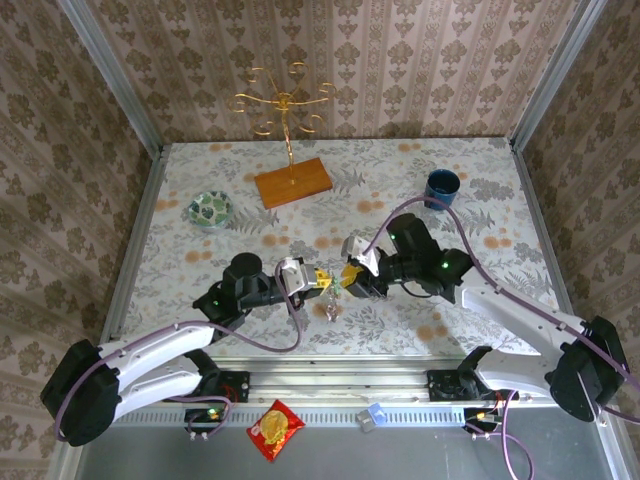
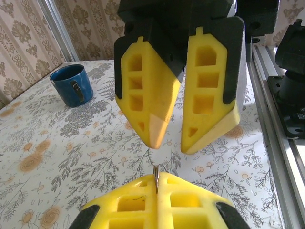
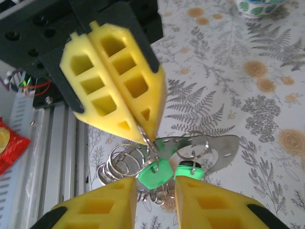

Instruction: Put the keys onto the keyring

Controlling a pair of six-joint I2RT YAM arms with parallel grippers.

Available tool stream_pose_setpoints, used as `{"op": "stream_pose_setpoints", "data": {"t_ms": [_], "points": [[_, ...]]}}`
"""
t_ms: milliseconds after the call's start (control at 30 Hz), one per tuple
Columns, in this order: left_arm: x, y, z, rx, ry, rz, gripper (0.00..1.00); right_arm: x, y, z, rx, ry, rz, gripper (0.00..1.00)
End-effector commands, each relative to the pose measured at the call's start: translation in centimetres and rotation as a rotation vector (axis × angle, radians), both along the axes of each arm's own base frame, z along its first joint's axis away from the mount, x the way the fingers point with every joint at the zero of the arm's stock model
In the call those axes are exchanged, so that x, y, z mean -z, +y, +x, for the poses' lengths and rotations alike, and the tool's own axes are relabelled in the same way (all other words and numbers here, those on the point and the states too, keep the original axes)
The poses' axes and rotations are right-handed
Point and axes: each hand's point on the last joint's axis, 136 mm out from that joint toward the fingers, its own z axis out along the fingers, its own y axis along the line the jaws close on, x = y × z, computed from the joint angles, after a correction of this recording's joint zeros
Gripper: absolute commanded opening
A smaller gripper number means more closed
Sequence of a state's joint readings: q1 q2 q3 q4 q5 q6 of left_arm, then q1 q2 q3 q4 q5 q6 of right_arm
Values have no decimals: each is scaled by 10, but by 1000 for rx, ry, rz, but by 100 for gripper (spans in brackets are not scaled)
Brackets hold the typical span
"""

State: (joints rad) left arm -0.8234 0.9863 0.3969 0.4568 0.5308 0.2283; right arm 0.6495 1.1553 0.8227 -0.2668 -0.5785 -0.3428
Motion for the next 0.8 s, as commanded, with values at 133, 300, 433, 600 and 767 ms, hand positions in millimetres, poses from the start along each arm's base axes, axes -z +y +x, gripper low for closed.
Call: {"op": "stream_pose_setpoints", "data": {"t_ms": [133, 300, 433, 600, 767], "points": [[-26, 0, 0, -5, -31, -107, 0, -31, 1, 18, 139, -66, 182, 36], [-28, 0, 1, -13, -28, -131, 0, -28, 0, 20, 164, -57, 210, 41], [-29, 0, 0, -13, -21, -145, 0, -31, 1, 20, 163, -75, 236, 42], [-30, 1, -1, -9, -13, -160, 0, -35, 5, 17, 132, -75, 261, 42], [-30, 1, -2, -4, -10, -165, 0, -28, 9, 14, 101, -51, 251, 36]]}}
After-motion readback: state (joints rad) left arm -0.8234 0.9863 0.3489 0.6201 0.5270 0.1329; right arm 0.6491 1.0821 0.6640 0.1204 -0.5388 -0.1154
